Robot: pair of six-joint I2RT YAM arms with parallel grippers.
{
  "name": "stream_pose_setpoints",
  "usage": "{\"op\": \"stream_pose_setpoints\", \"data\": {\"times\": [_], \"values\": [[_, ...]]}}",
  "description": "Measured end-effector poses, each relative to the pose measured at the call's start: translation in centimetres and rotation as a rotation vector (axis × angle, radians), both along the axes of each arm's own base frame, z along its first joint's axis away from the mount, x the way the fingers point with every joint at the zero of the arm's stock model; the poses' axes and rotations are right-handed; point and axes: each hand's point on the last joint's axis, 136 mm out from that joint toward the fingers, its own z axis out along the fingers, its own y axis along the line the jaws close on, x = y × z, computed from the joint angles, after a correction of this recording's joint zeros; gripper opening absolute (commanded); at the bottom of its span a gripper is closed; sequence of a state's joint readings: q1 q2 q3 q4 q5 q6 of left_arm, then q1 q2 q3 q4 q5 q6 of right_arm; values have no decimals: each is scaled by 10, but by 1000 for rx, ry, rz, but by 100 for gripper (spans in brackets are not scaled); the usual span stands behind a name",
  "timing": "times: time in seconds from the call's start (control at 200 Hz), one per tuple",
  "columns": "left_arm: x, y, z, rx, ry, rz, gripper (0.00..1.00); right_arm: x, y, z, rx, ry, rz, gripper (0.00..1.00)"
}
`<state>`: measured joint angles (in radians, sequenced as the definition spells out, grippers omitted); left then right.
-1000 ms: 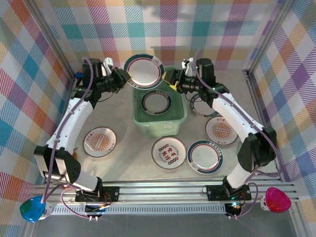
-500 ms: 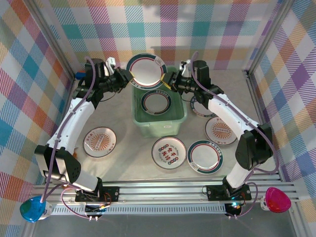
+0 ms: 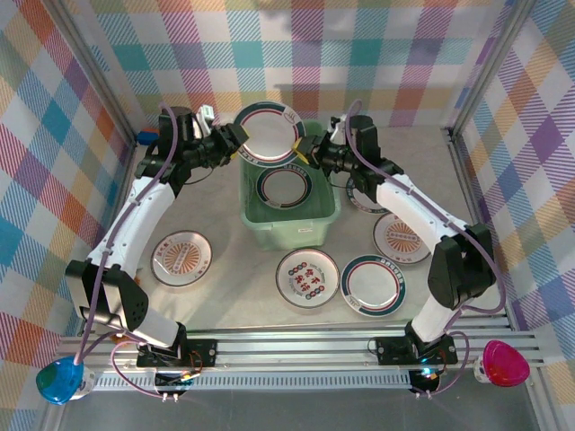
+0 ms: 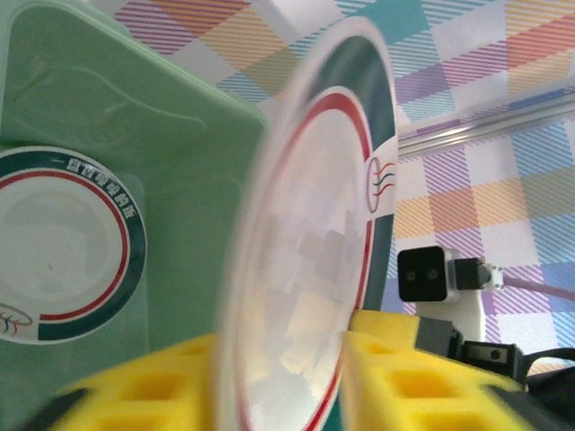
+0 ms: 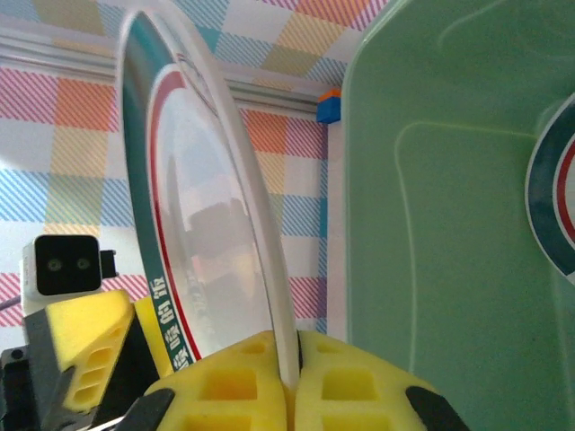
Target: Place the plates into the plastic bin on the countertop
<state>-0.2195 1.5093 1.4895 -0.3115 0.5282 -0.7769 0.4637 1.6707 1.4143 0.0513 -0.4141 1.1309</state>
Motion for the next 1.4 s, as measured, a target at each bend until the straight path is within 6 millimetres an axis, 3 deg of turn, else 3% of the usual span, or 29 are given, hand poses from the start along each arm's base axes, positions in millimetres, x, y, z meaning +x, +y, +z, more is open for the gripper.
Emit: {"op": "stream_pose_setpoints", "data": {"times": [0.175,0.34,0.435,0.52,0.715,0.955,1.14,1.4], "values": [[6,14,1,11,-9,35,76,1,1,-11,-35,26,-84,0],[18,72,10,24,-37,184,78,-6,-3,-26,-96,72,-215,0],[14,103,14,26,-47,253,78,-13,-1,-35,-144,97,-287,0],[6,119,12,36,-49,286,78,-21,0,-47,-197,129,-344,0],[-13,124,-13,80,7,288,78,-28,-2,-60,-304,199,-488,0],[-27,124,-64,117,128,273,78,-14,-5,-84,-373,292,-632,0],[-31,121,-76,124,150,248,78,-6,-3,-113,-426,368,-693,0],[-39,114,-98,129,204,224,78,1,-1,-136,-435,430,-755,0]]}}
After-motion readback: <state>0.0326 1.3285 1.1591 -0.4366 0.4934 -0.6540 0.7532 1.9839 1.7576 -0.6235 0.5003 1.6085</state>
